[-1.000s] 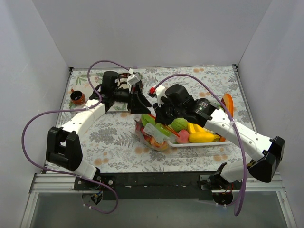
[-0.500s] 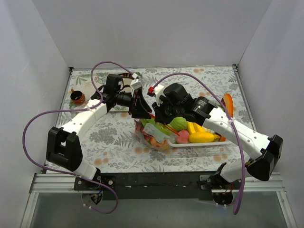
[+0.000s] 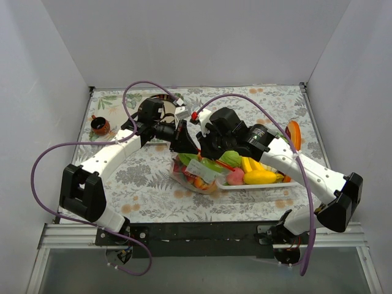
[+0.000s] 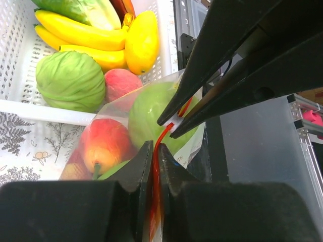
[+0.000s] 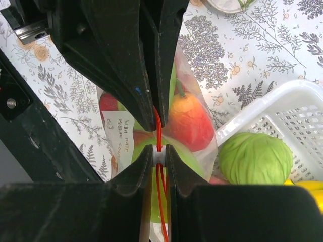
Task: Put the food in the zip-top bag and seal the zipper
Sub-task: Zip the zipper food storage bag at the center of the board.
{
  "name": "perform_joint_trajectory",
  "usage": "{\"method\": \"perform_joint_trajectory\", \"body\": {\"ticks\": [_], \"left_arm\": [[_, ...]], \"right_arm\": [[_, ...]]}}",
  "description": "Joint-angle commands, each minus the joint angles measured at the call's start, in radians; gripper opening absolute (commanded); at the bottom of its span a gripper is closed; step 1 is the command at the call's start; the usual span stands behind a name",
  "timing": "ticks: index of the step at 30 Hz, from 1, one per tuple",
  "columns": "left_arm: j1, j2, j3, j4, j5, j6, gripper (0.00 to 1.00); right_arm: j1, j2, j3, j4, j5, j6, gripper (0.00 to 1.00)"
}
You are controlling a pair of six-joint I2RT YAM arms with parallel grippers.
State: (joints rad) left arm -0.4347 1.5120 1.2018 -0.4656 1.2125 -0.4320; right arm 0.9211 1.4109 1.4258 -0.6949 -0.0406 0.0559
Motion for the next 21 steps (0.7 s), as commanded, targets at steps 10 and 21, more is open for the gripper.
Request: {"method": "perform_joint_trajectory", "body": {"ticks": [10, 21], "left_arm": [[-0.009, -0.101, -0.045, 0.088, -0.200, -0.013, 0.00], [0.022, -0.111, -0.067, 0.148, -0.229, -0.056, 0.00]], "right_arm": [[0.001, -0.108, -0.068, 0.023, 0.036, 0.019, 0.04], [-0.001, -0.268, -0.200, -0.044, 0.117, 0.073, 0.05]]}}
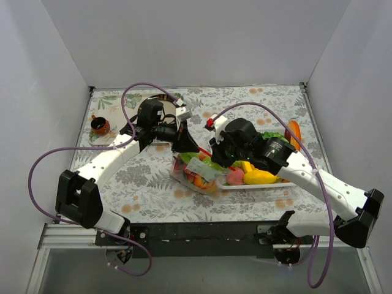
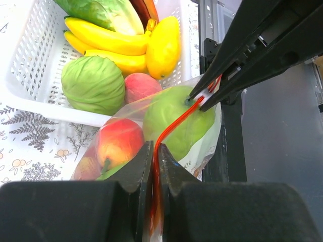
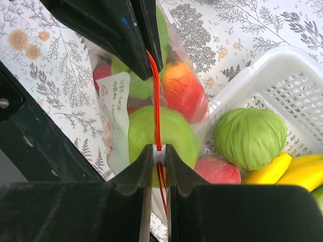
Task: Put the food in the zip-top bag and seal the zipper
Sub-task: Zip the zipper food storage bag at the center of the board.
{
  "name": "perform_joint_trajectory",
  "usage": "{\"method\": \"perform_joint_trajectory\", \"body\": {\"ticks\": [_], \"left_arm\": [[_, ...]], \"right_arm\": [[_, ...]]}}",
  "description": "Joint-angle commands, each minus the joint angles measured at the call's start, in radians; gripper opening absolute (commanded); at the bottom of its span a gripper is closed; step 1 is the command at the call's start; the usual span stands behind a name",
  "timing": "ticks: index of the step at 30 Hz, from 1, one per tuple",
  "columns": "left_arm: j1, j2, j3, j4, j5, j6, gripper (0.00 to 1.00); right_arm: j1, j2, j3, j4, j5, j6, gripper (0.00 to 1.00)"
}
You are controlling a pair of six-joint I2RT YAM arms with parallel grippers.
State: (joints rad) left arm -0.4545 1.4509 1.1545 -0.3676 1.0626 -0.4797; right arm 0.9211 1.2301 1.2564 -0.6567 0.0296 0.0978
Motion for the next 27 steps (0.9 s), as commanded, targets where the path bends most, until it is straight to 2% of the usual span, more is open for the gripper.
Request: {"method": "perform_joint_trajectory", "body": {"ticks": [1, 13, 27], "left_arm": [[0.046, -0.053, -0.021, 0.059, -0.079, -0.013, 0.00], [0.112, -0.083, -0.047, 0.099, -0.069, -0.042, 0.00], [0.114, -0.135, -0.010, 0.068, -0.108, -0.112, 0.00]], "right_arm": [[-0.001, -0.095, -0.038, -0.093, 0.049, 0.033, 0.05], [-0.001, -0.202, -0.083, -0.161, 0.101, 0.071, 0.06], [-0.002, -0.074, 0.038, -0.116, 0.078, 0.059, 0.06]]}}
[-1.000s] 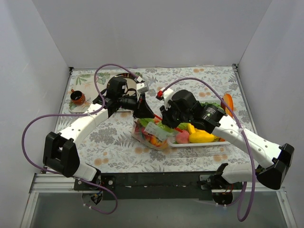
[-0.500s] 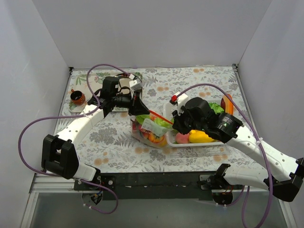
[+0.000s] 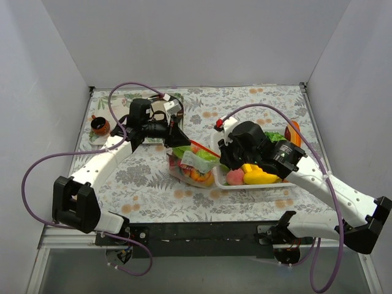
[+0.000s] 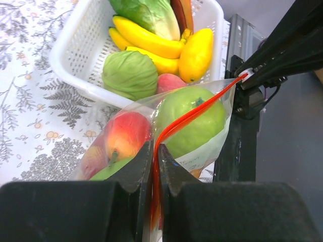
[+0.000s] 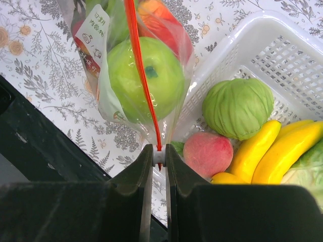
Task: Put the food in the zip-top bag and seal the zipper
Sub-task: Zip the zipper food storage bag at the center of the board.
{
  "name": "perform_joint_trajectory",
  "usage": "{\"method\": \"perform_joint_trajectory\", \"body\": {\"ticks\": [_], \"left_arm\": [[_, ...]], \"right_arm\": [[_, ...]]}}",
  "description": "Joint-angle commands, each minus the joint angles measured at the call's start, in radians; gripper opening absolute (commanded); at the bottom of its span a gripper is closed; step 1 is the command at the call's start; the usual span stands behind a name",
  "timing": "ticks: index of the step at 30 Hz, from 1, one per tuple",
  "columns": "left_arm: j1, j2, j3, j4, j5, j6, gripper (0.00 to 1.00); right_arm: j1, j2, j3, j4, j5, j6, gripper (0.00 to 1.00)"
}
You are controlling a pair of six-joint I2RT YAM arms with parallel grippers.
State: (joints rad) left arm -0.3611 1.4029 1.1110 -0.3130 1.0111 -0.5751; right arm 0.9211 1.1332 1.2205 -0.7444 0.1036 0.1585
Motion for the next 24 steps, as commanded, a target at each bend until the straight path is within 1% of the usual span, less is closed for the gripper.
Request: {"method": "perform_joint_trajectory", "body": {"ticks": [1, 4, 5, 8, 10, 12, 14, 15, 17, 20, 21, 24], "left_arm": [[0.021, -0.096, 0.032, 0.014, -0.060, -0.022, 0.00], [0.021, -0.130, 0.026, 0.014, -0.118, -0.038, 0.00], [0.021, -0.137, 0.024, 0.015, -0.138, -0.054, 0.06], [0.021, -0.162, 0.012, 0.022, -0.181, -0.083, 0.04], [0.021, -0.183, -0.003, 0.038, -0.195, -0.114, 0.06], [0.019, -0.194, -0.002, 0.040, -0.184, -0.132, 0.07], [0.021, -0.206, 0.013, 0.041, -0.195, -0.144, 0.07], [0.021, -0.209, 0.021, 0.038, -0.198, -0.153, 0.09], [0.021, -0.216, 0.044, 0.029, -0.189, -0.158, 0.09], [0.021, -0.235, 0.056, 0.017, -0.126, -0.163, 0.13], [0.021, -0.245, 0.053, 0.023, -0.080, -0.163, 0.13], [0.021, -0.289, 0.001, 0.049, -0.039, -0.187, 0.29]], "right_arm": [[-0.001, 0.031, 0.091, -0.026, 0.004, -0.002, 0.06], [-0.001, 0.059, 0.112, -0.026, -0.021, -0.004, 0.06], [-0.001, 0.066, 0.112, -0.018, -0.028, -0.004, 0.06], [-0.002, 0.080, 0.100, 0.013, -0.074, 0.003, 0.06], [-0.001, 0.088, 0.103, 0.025, -0.091, 0.006, 0.06], [-0.001, 0.094, 0.120, 0.036, -0.096, 0.009, 0.05], [-0.001, 0.106, 0.148, 0.039, -0.137, 0.006, 0.06], [-0.001, 0.108, 0.157, 0.039, -0.149, 0.006, 0.05], [-0.001, 0.117, 0.166, 0.043, -0.186, 0.003, 0.05], [-0.001, 0.126, 0.175, 0.056, -0.232, 0.001, 0.06], [0.001, 0.128, 0.175, 0.059, -0.242, 0.001, 0.06], [0.001, 0.128, 0.168, 0.077, -0.266, -0.005, 0.07]]}}
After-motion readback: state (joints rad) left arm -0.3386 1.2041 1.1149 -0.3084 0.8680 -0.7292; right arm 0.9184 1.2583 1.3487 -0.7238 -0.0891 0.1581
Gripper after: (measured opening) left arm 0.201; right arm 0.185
